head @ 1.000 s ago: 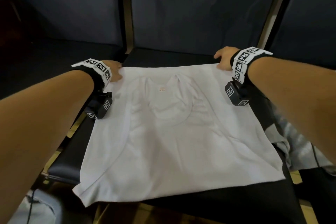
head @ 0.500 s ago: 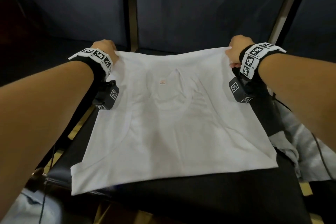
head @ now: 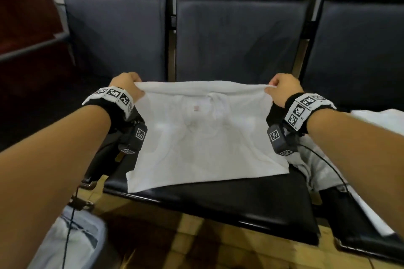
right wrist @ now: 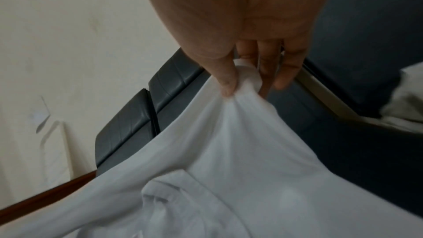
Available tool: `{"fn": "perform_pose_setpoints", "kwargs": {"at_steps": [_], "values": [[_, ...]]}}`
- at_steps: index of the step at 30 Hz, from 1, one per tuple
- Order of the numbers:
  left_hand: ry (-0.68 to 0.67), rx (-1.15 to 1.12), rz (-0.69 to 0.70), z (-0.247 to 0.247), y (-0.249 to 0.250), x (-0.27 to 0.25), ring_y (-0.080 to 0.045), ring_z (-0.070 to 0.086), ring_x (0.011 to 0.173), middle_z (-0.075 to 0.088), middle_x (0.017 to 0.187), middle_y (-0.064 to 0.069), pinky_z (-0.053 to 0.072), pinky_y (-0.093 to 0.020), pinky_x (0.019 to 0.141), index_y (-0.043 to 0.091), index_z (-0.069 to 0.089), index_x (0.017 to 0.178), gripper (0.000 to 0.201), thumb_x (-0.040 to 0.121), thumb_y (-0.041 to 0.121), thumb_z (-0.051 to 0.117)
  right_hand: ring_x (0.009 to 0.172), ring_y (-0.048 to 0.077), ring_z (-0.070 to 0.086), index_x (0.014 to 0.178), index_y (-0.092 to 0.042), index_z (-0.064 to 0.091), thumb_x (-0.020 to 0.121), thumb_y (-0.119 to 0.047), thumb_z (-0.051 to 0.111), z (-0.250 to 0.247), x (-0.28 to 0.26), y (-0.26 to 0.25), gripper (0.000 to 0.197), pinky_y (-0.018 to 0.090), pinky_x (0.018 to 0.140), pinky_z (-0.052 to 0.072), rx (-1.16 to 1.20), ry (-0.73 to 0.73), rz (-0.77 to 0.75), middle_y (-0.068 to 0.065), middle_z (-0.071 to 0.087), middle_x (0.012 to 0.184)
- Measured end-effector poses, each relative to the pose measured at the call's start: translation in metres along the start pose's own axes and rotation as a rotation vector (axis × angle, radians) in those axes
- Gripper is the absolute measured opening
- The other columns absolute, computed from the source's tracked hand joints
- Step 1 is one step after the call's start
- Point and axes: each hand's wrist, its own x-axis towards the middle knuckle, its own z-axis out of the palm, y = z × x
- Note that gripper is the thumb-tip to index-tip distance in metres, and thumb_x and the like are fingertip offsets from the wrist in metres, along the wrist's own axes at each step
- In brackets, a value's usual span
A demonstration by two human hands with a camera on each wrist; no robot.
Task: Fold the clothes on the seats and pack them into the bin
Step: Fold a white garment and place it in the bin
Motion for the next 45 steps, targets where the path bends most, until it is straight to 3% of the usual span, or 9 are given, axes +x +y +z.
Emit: {"fn": "perform_pose_setpoints", "kwargs": {"at_steps": [5, 12, 17, 20, 26, 28, 31, 37, 45], "values": [[-0.116, 0.033, 0.0, -0.003, -0.024, -0.073, -0.024, 0.057, 0.085, 0.061, 0.09, -0.003, 0.041, -0.031, 0.072, 0.02, 0.059, 0.089, 0.012, 0.082, 0.014, 0.067, 0.083, 0.025, 0.058, 0.073, -0.021, 0.055, 0.087, -0.021, 0.066, 0.004, -0.069, 0.03, 0.019, 0.032, 0.077, 0.047, 0.025, -0.089, -0.01, 0.0, 0.058, 0.076], [-0.299, 0.113, 0.014, 0.025, -0.045, -0.141, -0.022, 0.057, 0.088, 0.062, 0.097, -0.005, 0.044, -0.027, 0.075, 0.021, 0.059, 0.091, 0.023, 0.078, 0.021, 0.077, 0.091, 0.023, 0.058, 0.076, -0.016, 0.058, 0.083, -0.013, 0.068, -0.001, -0.113, 0.059, 0.013, 0.024, 0.075, 0.038, -0.333, -0.381, -0.11, -0.001, 0.057, 0.079], [-0.248, 0.079, 0.007, 0.016, -0.035, -0.149, -0.02, 0.057, 0.078, 0.061, 0.088, -0.004, 0.042, -0.027, 0.066, 0.018, 0.058, 0.087, 0.018, 0.082, 0.027, 0.073, 0.109, 0.031, 0.056, 0.079, -0.015, 0.057, 0.086, -0.008, 0.061, -0.004, -0.119, 0.064, 0.011, 0.028, 0.075, 0.039, -0.354, -0.282, -0.078, 0.016, 0.063, 0.104], [-0.196, 0.066, -0.006, 0.008, -0.037, -0.151, -0.019, 0.055, 0.069, 0.059, 0.078, -0.004, 0.039, -0.027, 0.06, 0.017, 0.055, 0.075, 0.02, 0.083, 0.025, 0.072, 0.099, 0.029, 0.055, 0.081, -0.014, 0.055, 0.087, -0.006, 0.056, -0.006, -0.122, 0.064, 0.01, 0.03, 0.074, 0.039, -0.386, -0.216, -0.098, 0.017, 0.06, 0.106], [-0.493, 0.479, 0.079, 0.014, -0.05, -0.162, -0.022, 0.057, 0.089, 0.061, 0.099, -0.003, 0.044, -0.028, 0.073, 0.019, 0.063, 0.094, 0.018, 0.082, 0.029, 0.072, 0.104, 0.029, 0.06, 0.092, -0.014, 0.059, 0.089, -0.014, 0.056, -0.002, -0.136, 0.06, 0.005, 0.035, 0.092, 0.05, -0.649, -0.474, -0.121, 0.01, 0.063, 0.113], [-0.496, 0.536, 0.135, 0.014, -0.047, -0.158, -0.022, 0.057, 0.098, 0.059, 0.109, -0.002, 0.047, -0.029, 0.082, 0.022, 0.061, 0.105, 0.025, 0.082, 0.029, 0.071, 0.11, 0.029, 0.056, 0.105, -0.017, 0.058, 0.087, -0.017, 0.058, -0.002, -0.137, 0.052, 0.019, 0.04, 0.097, 0.048, -0.69, -0.475, -0.114, 0.009, 0.055, 0.12], [-0.456, 0.45, 0.209, 0.017, -0.034, -0.154, -0.018, 0.054, 0.097, 0.055, 0.114, 0.0, 0.049, -0.033, 0.09, 0.023, 0.06, 0.109, 0.027, 0.083, 0.027, 0.067, 0.111, 0.028, 0.053, 0.118, -0.02, 0.057, 0.083, -0.013, 0.061, 0.006, -0.139, 0.031, 0.036, 0.039, 0.097, 0.048, -0.603, -0.52, -0.179, 0.009, 0.048, 0.124], [-0.549, 0.315, 0.281, 0.04, -0.007, -0.166, -0.017, 0.058, 0.1, 0.062, 0.106, 0.004, 0.047, -0.03, 0.09, 0.024, 0.06, 0.109, 0.03, 0.086, 0.043, 0.065, 0.111, 0.026, 0.054, 0.126, -0.016, 0.055, 0.091, -0.025, 0.058, 0.037, -0.157, -0.002, 0.036, 0.03, 0.092, 0.042, -0.463, -0.57, -0.369, 0.008, 0.048, 0.125], [-0.55, 0.447, 0.37, 0.056, 0.004, -0.165, -0.021, 0.057, 0.109, 0.063, 0.116, -0.002, 0.047, -0.03, 0.093, 0.018, 0.063, 0.112, 0.024, 0.091, 0.029, 0.062, 0.102, 0.022, 0.056, 0.099, -0.02, 0.067, 0.092, -0.025, 0.061, 0.061, -0.166, -0.003, 0.011, 0.031, 0.088, 0.046, -0.487, -0.531, -0.424, -0.003, 0.046, 0.102]]}}
